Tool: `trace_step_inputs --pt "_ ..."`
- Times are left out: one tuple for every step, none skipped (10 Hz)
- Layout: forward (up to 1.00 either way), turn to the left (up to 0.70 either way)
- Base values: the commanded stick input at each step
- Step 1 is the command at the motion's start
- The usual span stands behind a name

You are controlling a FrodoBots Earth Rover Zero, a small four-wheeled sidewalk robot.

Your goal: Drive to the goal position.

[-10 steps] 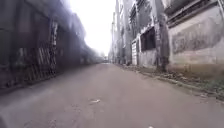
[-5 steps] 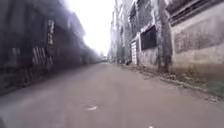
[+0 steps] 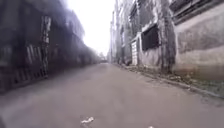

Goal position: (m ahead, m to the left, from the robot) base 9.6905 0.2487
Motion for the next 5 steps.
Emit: trace_step_inputs --pt "0.50 0.01" --pt "0.50 0.01" --pt "0.50 0.01" --pt "0.50 0.01" --pt "0.50 0.01"
